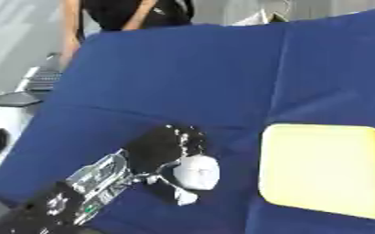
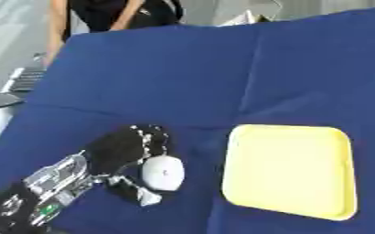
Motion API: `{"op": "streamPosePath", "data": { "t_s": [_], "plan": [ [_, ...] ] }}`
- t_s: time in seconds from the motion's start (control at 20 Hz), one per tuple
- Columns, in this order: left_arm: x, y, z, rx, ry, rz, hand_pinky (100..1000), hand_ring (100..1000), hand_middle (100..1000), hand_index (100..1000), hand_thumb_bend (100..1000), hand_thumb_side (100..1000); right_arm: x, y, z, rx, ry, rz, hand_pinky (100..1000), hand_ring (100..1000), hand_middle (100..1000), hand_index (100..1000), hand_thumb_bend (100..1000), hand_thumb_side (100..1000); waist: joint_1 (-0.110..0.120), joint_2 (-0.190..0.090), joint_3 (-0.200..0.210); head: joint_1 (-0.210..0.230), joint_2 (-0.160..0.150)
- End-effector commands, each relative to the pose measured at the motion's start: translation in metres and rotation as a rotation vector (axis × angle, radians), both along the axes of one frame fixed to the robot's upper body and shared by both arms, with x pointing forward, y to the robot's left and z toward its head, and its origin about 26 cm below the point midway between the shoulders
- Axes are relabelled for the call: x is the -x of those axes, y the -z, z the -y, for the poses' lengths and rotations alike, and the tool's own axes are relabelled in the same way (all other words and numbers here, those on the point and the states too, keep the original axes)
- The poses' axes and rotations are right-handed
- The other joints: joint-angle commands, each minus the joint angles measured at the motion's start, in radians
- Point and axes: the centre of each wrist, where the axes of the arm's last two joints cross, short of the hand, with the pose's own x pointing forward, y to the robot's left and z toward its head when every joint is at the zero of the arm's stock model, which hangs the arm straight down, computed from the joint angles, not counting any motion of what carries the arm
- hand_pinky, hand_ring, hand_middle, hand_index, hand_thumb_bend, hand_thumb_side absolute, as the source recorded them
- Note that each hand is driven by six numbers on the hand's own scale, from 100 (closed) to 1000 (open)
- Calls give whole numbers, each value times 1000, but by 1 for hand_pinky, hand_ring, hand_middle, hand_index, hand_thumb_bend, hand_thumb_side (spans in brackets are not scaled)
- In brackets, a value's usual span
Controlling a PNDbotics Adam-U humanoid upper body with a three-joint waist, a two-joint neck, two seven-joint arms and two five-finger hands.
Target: Pick up objects on the table and place them in the box.
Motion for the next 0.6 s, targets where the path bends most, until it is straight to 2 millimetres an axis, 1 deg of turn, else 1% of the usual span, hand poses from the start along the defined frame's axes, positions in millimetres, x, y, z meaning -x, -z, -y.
{"op": "streamPosePath", "data": {
  "t_s": [0.05,0.6],
  "plan": [
    [4,-26,-5,20,-3,36,606,733,681,468,100,235,2,-9,1,18,4,26,798,821,949,1000,100,966,-12,-13,2,12,-9],
    [6,-35,-2,23,5,17,605,734,681,462,100,236,2,-9,1,19,8,26,798,821,949,1000,100,967,-11,-11,1,13,-8]
  ]
}}
